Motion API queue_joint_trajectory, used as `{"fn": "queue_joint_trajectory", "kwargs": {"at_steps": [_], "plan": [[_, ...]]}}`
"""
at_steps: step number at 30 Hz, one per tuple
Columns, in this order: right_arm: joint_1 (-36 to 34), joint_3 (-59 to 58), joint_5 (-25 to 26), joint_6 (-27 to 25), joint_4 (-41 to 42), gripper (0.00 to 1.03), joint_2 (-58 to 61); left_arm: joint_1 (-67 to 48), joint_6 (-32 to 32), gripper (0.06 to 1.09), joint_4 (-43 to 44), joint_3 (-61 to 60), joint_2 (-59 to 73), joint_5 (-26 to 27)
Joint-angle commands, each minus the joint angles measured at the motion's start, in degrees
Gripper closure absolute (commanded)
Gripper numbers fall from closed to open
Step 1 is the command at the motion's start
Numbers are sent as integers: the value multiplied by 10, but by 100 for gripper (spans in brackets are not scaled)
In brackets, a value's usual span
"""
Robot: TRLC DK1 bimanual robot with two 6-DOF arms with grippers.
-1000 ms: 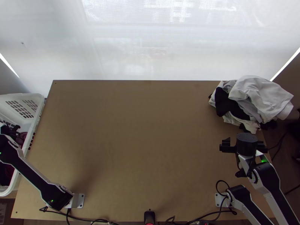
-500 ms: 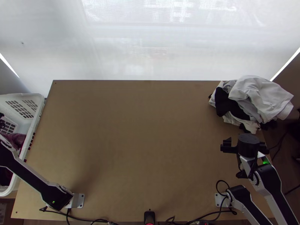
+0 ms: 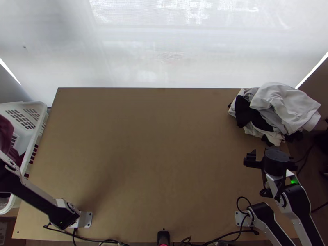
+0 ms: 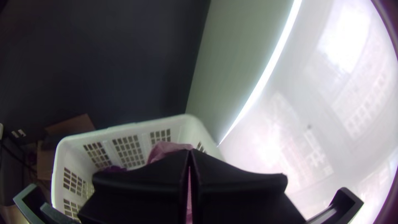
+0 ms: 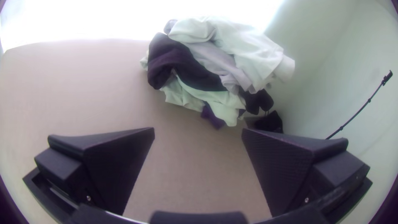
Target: Fold the t-shirt
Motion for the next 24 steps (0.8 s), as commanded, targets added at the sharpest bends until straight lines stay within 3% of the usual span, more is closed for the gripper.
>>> {"fn": "queue_joint_trajectory", "kwargs": {"at_steps": [1, 9, 13, 17, 24], "plan": [[-6, 1, 0, 1, 0, 5, -15, -59, 9, 105, 97, 2, -124, 5], [-9, 1, 0, 2, -1, 5, -22, -153, 16, 105, 223, 3, -206, 5], [-10, 1, 0, 2, -1, 5, -22, -248, 91, 105, 254, 3, -236, 8], [-12, 1, 0, 2, -1, 5, -22, -351, 123, 105, 219, -10, -265, 63], [-20, 0, 0, 5, -1, 5, -22, -568, 108, 105, 121, -38, -272, 70]]}}
